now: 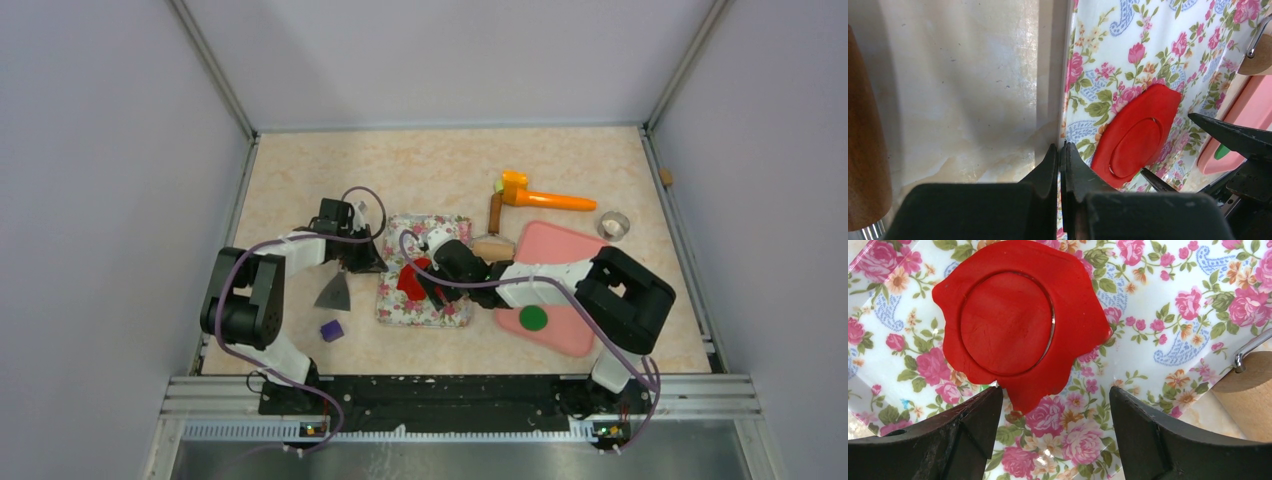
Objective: Roll out the dumpling wrappers from the dough
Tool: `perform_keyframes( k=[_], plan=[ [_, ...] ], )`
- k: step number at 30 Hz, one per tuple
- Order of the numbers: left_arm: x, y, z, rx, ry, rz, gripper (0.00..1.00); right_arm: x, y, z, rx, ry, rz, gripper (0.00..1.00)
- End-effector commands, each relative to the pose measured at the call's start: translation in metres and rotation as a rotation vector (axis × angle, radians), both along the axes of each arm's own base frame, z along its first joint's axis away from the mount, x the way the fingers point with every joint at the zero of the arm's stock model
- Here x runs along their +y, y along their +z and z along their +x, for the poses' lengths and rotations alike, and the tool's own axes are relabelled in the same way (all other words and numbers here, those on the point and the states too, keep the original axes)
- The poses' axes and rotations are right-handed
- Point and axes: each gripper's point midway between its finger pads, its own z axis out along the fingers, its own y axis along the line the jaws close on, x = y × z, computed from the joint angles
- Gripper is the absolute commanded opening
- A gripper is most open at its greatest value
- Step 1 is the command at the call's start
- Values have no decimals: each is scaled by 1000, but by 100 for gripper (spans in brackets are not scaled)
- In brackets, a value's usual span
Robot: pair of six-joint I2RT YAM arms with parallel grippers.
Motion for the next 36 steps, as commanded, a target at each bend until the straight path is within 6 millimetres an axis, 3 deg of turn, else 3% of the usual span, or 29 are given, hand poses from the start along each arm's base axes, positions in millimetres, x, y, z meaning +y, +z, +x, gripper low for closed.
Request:
perform_keyframes(
  k=[1,9,18,27,36],
  plan=[
    [7,-19,-11,75,30,38,0,11,5,6,-10,-27,22,78],
    [7,-18,-11,73,20,43,0,-3,-5,11,-33,-36,-54,72],
    [8,-21,-8,77,1,57,0,-27,2,29,-60,-72,-82,64],
    [10,-27,-11,94,-25,77,0,-16,25,43,-120,-34,-57,53],
    [11,-30,-13,109,-28,86,0,-16,40,59,-147,-36,-30,50]
  ],
)
